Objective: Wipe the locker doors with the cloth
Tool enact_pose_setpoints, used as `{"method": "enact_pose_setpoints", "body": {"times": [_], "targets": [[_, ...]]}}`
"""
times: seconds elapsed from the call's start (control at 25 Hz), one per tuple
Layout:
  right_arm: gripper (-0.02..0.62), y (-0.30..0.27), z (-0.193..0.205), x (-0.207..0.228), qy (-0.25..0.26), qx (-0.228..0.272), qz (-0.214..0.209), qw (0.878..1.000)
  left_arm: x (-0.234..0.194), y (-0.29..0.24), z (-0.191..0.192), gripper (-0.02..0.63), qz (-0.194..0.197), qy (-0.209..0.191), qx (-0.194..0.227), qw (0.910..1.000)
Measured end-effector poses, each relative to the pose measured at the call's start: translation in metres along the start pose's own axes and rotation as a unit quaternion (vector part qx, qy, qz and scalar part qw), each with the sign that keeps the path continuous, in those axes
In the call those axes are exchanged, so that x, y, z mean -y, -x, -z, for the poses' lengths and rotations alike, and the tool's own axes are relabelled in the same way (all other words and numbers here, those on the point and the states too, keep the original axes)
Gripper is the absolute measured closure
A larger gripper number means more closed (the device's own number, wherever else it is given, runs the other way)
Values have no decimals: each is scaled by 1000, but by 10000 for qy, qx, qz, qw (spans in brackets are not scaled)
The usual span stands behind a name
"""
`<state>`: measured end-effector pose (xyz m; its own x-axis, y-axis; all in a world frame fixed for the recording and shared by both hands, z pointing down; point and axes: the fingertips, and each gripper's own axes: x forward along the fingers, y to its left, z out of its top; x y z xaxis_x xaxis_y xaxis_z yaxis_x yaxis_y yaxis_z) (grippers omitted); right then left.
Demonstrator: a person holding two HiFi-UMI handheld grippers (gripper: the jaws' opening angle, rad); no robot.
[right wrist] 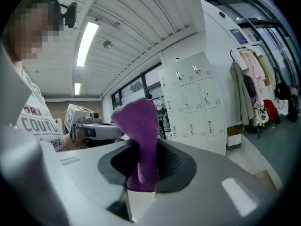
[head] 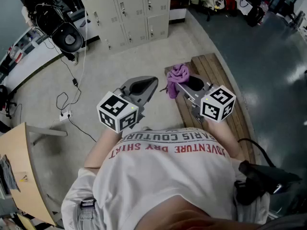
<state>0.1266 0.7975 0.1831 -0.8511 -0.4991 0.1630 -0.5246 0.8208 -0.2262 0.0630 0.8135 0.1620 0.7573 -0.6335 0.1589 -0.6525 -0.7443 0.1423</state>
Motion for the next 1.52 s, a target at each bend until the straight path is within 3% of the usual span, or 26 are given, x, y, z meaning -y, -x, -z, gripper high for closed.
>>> {"method": "enact_pose_setpoints", "body": {"times": [0.36, 0.56, 0.8, 0.96, 1.16, 1.52], "targets": [[511, 10, 3, 4, -11, 16, -17, 10000, 5, -11, -4, 606, 10, -57, 45, 10000], [511, 4, 4, 9, 23, -46, -16, 10000, 5, -15, -10, 606, 232, -216, 181, 9993], [511, -16, -5, 26, 36, 10, -55, 10000, -23, -23, -17, 606, 187, -116, 244, 9995], [511, -46, -8, 56, -14, 41, -102, 9999, -65, -44, -11, 606, 125, 4, 161, 9998], [511, -98, -4, 129, -148, -11, -71, 9999, -136, -98, -1, 606, 93, 38, -2, 9999], [511, -259, -38, 315, -270, -134, 176, 9994, -356, -219, -19, 606, 10, 85, -155, 9998]]}}
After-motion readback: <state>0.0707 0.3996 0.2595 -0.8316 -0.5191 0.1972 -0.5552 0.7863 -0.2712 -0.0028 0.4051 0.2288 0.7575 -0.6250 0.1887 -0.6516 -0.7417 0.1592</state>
